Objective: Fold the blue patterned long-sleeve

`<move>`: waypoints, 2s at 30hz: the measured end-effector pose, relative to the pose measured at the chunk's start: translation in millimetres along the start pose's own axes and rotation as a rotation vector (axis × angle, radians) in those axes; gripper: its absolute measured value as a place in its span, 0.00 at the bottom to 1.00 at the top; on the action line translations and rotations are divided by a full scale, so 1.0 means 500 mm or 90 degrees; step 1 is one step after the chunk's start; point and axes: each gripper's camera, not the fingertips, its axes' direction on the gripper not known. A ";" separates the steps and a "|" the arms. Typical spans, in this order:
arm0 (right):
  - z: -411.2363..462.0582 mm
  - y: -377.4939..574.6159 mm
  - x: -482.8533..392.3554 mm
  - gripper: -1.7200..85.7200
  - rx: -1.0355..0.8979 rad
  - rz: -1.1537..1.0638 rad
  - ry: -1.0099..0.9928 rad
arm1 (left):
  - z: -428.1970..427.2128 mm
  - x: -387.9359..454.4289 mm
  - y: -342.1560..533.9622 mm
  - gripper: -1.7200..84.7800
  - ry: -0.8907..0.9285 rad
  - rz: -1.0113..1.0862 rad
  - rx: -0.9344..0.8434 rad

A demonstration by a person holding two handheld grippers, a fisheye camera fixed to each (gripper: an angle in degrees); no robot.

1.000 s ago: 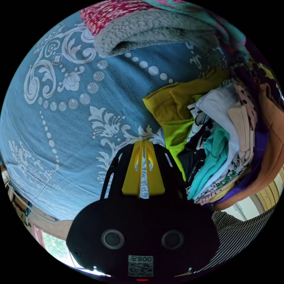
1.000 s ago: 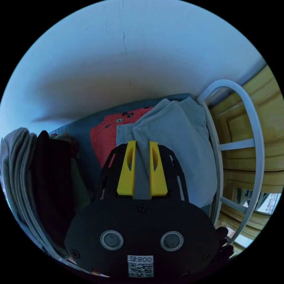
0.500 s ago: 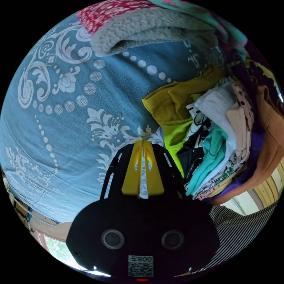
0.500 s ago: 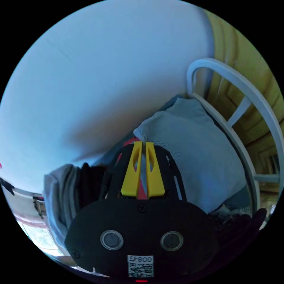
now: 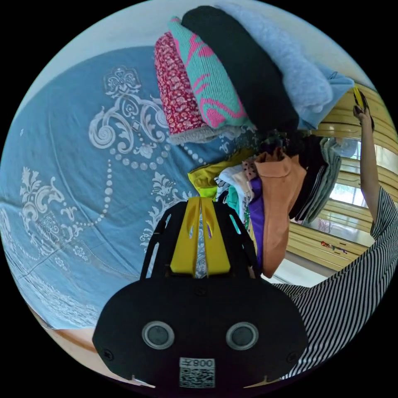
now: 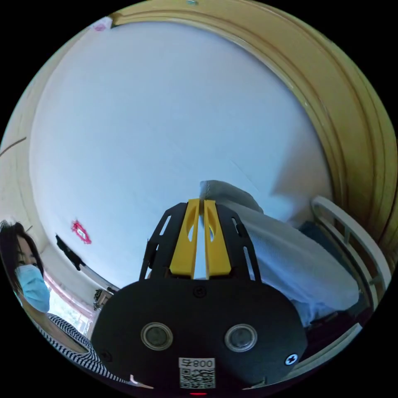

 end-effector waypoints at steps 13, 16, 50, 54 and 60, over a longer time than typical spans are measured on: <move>-0.216 -0.474 -0.673 0.03 0.058 -0.267 -0.261 | 0.007 -0.331 0.347 0.02 0.115 0.051 0.243; -0.280 -0.531 -0.902 0.03 0.045 -0.332 -0.314 | -0.026 -0.418 0.433 0.02 0.154 0.101 0.341; -0.375 -0.172 -1.869 0.03 -0.330 -0.433 -0.846 | 0.195 -1.823 1.508 0.19 0.331 0.181 0.605; -0.419 -0.174 -1.957 0.03 -0.331 -0.492 -0.832 | 0.258 -1.957 1.559 0.19 0.419 0.210 0.645; -0.414 -0.211 -2.012 0.03 -0.347 -0.501 -0.784 | 0.344 -2.122 1.624 0.20 0.546 0.236 0.642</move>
